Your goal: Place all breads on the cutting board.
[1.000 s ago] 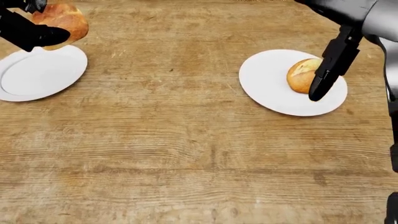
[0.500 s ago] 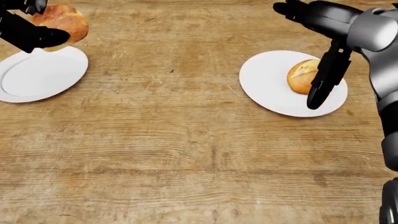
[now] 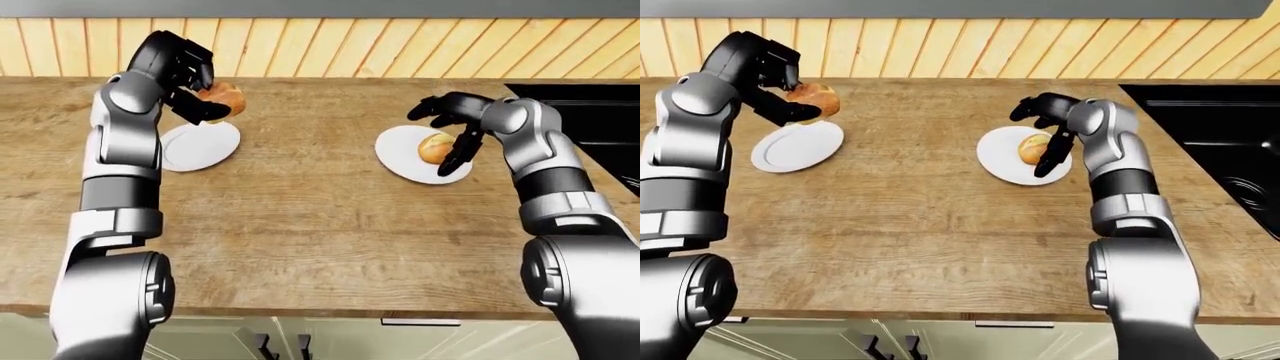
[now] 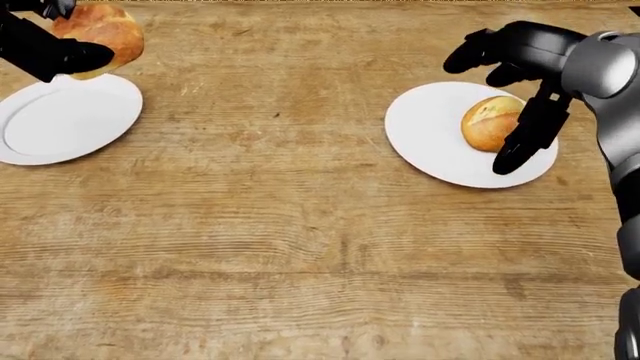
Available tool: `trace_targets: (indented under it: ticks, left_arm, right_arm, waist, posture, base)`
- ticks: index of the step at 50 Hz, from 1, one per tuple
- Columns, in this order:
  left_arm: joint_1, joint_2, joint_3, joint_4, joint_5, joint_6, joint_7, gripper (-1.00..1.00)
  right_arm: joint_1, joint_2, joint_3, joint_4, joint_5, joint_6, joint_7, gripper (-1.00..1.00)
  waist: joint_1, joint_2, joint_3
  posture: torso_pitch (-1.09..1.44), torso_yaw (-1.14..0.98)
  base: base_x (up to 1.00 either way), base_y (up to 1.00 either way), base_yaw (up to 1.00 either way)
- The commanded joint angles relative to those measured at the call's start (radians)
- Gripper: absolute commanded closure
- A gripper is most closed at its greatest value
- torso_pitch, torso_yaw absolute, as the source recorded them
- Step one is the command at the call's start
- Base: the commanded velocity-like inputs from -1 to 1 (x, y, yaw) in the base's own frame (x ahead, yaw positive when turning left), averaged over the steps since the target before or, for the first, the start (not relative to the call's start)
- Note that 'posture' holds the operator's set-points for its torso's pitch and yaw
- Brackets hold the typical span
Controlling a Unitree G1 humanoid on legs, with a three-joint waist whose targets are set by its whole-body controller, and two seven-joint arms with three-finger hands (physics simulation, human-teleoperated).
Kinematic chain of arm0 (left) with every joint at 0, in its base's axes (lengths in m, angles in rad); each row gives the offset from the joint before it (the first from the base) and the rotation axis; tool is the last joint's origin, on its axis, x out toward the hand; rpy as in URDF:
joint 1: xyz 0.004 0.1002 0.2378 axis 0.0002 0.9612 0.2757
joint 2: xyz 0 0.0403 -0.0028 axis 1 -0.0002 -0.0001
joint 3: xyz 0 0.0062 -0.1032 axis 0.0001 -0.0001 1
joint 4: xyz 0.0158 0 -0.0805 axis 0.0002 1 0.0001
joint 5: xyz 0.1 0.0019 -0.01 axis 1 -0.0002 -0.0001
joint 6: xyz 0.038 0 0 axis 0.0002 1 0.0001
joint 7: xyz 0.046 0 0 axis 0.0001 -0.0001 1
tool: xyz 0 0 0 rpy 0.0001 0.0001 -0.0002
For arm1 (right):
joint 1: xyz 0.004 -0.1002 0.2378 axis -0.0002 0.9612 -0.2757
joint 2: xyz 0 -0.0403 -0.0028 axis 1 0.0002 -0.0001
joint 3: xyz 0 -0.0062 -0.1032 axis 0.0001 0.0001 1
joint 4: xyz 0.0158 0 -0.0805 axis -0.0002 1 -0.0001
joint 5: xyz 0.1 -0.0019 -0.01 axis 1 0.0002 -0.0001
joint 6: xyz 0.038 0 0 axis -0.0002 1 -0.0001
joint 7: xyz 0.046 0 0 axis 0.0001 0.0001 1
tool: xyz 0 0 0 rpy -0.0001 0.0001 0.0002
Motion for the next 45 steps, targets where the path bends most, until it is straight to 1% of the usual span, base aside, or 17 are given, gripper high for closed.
trace_targets:
  ticks: [1, 9, 17, 28, 38, 42, 43, 44, 45]
  left_arm:
    - [-0.043, 0.013, 0.011, -0.035, -0.004, -0.029, 0.017, 1.0]
    - [-0.043, 0.02, 0.014, -0.045, -0.005, -0.022, 0.009, 1.0]
    - [-0.039, 0.016, 0.013, -0.032, -0.009, -0.034, 0.018, 1.0]
    - [-0.034, 0.013, 0.012, -0.044, -0.008, -0.025, 0.014, 1.0]
    - [-0.026, 0.011, 0.013, -0.043, -0.01, -0.031, 0.017, 1.0]
    - [-0.026, 0.011, 0.013, -0.037, -0.011, -0.035, 0.02, 1.0]
    - [-0.025, 0.01, 0.012, -0.036, -0.011, -0.037, 0.02, 1.0]
    - [-0.025, 0.01, 0.012, -0.034, -0.011, -0.038, 0.021, 1.0]
    - [-0.024, 0.01, 0.012, -0.035, -0.011, -0.038, 0.022, 1.0]
  right_arm:
    - [-0.042, -0.014, -0.01, -0.027, 0.006, -0.011, -0.024, -0.52]
    - [-0.042, -0.006, -0.003, 0.019, -0.001, -0.02, -0.064, -0.46]
    - [-0.039, -0.005, 0.001, 0.031, -0.006, -0.023, -0.078, -0.23]
    - [-0.035, -0.008, 0.001, 0.043, -0.009, -0.027, -0.085, -0.04]
    - [-0.032, -0.006, 0.003, 0.043, -0.013, -0.028, -0.094, 0.04]
    - [-0.029, -0.006, 0.006, 0.047, -0.018, -0.034, -0.102, 0.21]
    - [-0.03, -0.005, 0.006, 0.048, -0.019, -0.035, -0.103, 0.32]
    - [-0.029, -0.006, 0.006, 0.046, -0.02, -0.035, -0.104, 0.34]
    - [-0.025, -0.005, 0.006, 0.044, -0.021, -0.038, -0.109, 0.54]
  waist:
    - [0.0, 0.001, -0.034]
    - [-0.001, 0.0, -0.036]
    - [0.001, -0.003, -0.036]
    - [0.003, -0.006, -0.037]
    - [0.005, -0.004, -0.041]
    - [0.004, -0.004, -0.043]
    - [0.004, -0.005, -0.043]
    - [0.004, -0.005, -0.044]
    - [0.004, -0.005, -0.045]
  posture:
    - [0.0, 0.0]
    - [0.0, 0.0]
    - [0.0, 0.0]
    - [0.0, 0.0]
    - [0.0, 0.0]
    - [0.0, 0.0]
    - [0.0, 0.0]
    - [0.0, 0.0]
    - [0.0, 0.0]
  base:
    - [0.0, 0.0, 0.0]
    - [0.0, 0.0, 0.0]
    - [0.0, 0.0, 0.0]
    - [0.0, 0.0, 0.0]
    - [0.0, 0.0, 0.0]
    - [0.0, 0.0, 0.0]
    - [0.0, 0.0, 0.0]
    - [0.0, 0.0, 0.0]
    - [0.0, 0.0, 0.0]
